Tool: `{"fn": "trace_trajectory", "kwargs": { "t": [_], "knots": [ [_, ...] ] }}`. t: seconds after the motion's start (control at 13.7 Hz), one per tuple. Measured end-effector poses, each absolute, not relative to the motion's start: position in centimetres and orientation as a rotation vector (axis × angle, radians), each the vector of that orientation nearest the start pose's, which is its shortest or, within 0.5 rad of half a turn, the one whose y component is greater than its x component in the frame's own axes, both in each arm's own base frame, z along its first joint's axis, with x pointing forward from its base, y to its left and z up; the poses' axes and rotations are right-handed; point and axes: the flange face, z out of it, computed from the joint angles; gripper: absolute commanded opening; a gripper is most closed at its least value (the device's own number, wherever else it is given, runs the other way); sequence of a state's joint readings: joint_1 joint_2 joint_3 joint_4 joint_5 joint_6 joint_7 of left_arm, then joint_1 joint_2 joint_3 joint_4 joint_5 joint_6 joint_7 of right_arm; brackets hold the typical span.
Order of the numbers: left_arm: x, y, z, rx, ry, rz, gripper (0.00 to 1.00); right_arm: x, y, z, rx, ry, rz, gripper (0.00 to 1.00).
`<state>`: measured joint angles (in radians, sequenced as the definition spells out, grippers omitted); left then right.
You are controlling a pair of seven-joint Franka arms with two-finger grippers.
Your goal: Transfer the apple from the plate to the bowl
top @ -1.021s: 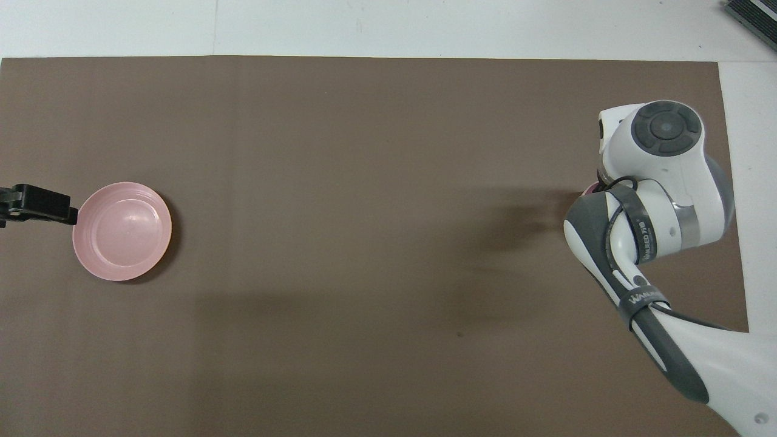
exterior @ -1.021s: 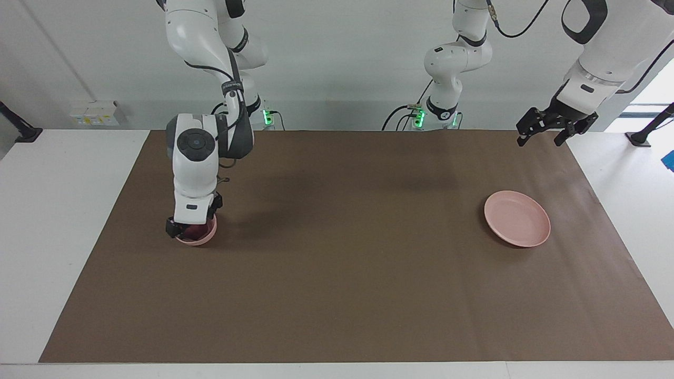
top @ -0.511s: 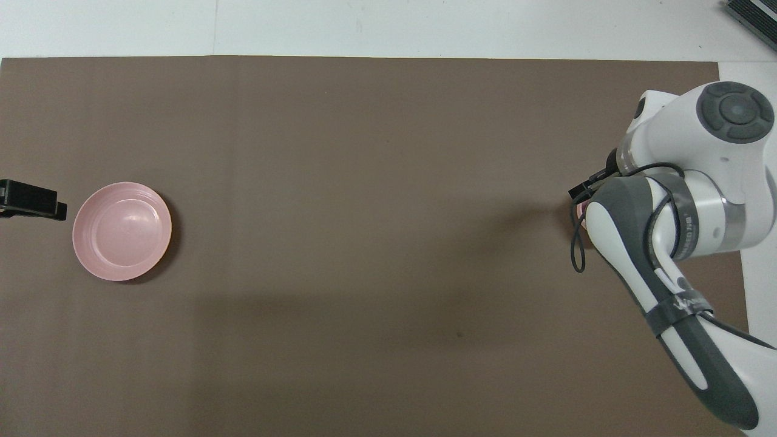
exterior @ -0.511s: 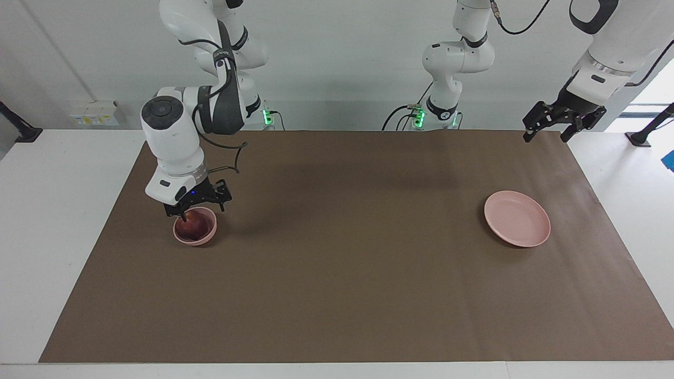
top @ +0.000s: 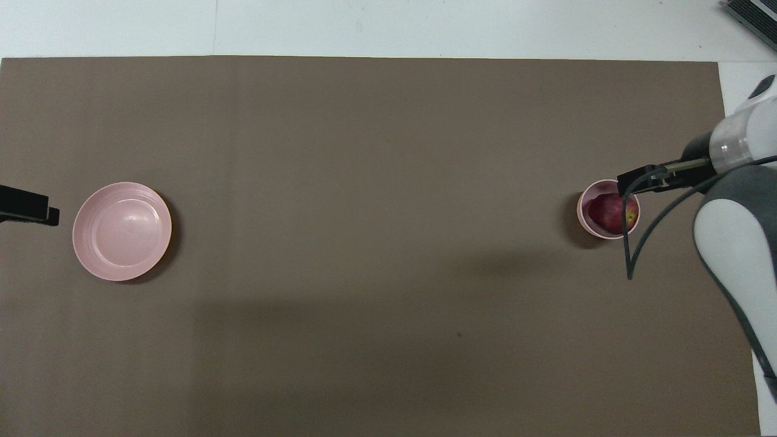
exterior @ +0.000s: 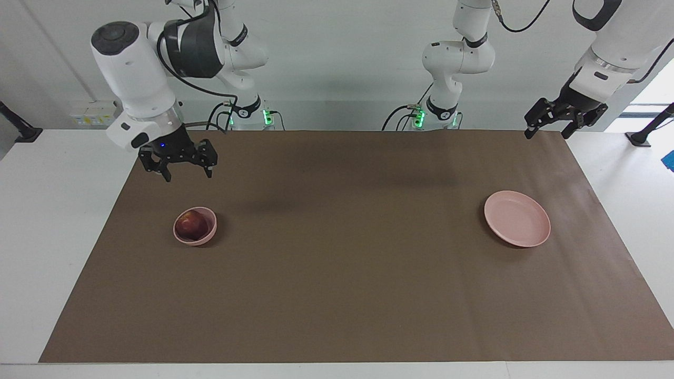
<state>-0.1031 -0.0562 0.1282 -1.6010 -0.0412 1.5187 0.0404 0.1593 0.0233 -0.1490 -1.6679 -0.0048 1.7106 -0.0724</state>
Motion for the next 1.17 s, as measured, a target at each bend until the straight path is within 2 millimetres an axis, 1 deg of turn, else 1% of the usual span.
{"fn": "trace_trajectory", "kwargs": {
  "t": [0.22, 0.29, 0.36, 0.44, 0.51, 0.66, 0.95, 1.17],
  "knots": [
    [53.1, 0.7, 63.6, -3.190, 0.038, 0.041, 1.00, 53.1, -1.9, 62.4, -3.133, -0.047, 0.067, 1.00],
    [53.1, 0.4, 63.6, -3.190, 0.047, 0.042, 1.00, 51.8, -2.9, 63.5, -3.125, -0.020, 0.097, 1.00],
    [53.1, 0.2, 63.6, -3.190, 0.055, 0.042, 1.00, 51.0, -3.8, 64.1, -3.119, 0.007, 0.110, 1.00],
    [53.1, -0.1, 63.6, -3.190, 0.064, 0.043, 1.00, 50.5, -4.6, 64.2, -3.116, 0.030, 0.117, 1.00],
    [53.1, -0.3, 63.6, -3.189, 0.070, 0.044, 1.00, 50.1, -5.2, 63.9, -3.112, 0.048, 0.128, 1.00],
    [53.1, -0.4, 63.6, -3.189, 0.071, 0.045, 1.00, 49.8, -5.8, 63.1, -3.115, 0.064, 0.148, 1.00],
    [53.1, 0.0, 63.6, -3.190, 0.060, 0.045, 1.00, 50.0, -5.9, 63.0, -3.127, 0.064, 0.135, 1.00],
    [53.1, 0.6, 63.6, -3.191, 0.042, 0.045, 1.00, 50.2, -5.5, 64.0, -3.132, 0.054, 0.090, 1.00]
  ]
}}
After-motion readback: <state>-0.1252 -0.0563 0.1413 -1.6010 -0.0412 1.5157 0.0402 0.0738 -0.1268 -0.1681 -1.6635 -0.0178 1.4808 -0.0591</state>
